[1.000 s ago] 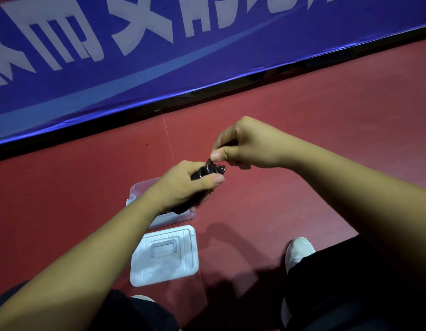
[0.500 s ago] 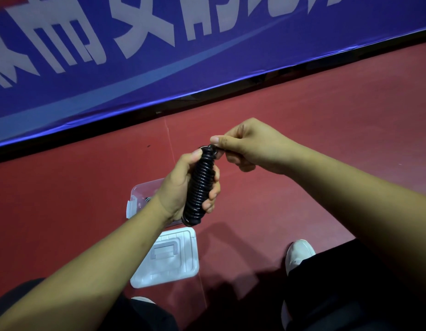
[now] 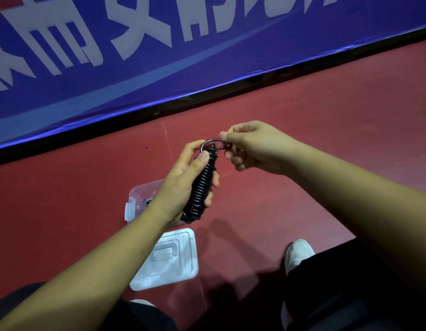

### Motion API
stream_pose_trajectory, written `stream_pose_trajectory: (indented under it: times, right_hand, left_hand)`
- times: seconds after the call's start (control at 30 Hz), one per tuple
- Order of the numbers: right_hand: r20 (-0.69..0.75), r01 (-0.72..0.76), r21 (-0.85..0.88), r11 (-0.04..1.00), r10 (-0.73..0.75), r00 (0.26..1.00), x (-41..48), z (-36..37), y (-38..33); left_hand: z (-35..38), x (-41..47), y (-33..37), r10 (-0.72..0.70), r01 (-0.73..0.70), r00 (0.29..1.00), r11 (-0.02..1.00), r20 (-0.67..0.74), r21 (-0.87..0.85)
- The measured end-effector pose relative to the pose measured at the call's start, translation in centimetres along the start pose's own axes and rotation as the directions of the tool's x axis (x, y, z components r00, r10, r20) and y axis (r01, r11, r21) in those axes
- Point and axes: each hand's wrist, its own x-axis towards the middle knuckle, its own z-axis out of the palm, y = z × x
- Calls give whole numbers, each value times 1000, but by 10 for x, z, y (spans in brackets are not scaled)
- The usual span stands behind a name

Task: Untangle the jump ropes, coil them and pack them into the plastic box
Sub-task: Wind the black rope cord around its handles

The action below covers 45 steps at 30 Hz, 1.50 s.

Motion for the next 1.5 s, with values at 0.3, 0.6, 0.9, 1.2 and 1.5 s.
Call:
stream_pose_trajectory:
  times: [0.3,0.6,0.9,1.2,1.5]
  right_hand:
    - [208,512,-495,703,-476,855,-5,-14,-10]
    - [196,472,-481,739,-434,879,-2,-6,-1]
    - [325,560,-662,498,-482,814,-11,-1,3]
    - [420,597,-783,177,-557,716,-15,-1,-10]
    - [397,596,-717,361,-491,775,-5,-3,-7]
  left_hand:
    - [-1,-1,2,-202,246,965,919,169,-309]
    - [1,-4,7,-280,328,938,908,203,-260]
    - [-5,-4,10,-467,459,882,882,66,103]
    - [-7,-1,18,-518,510,855,834,-16,209]
    - [-12,-1,17,-510,498,860,844,10,198]
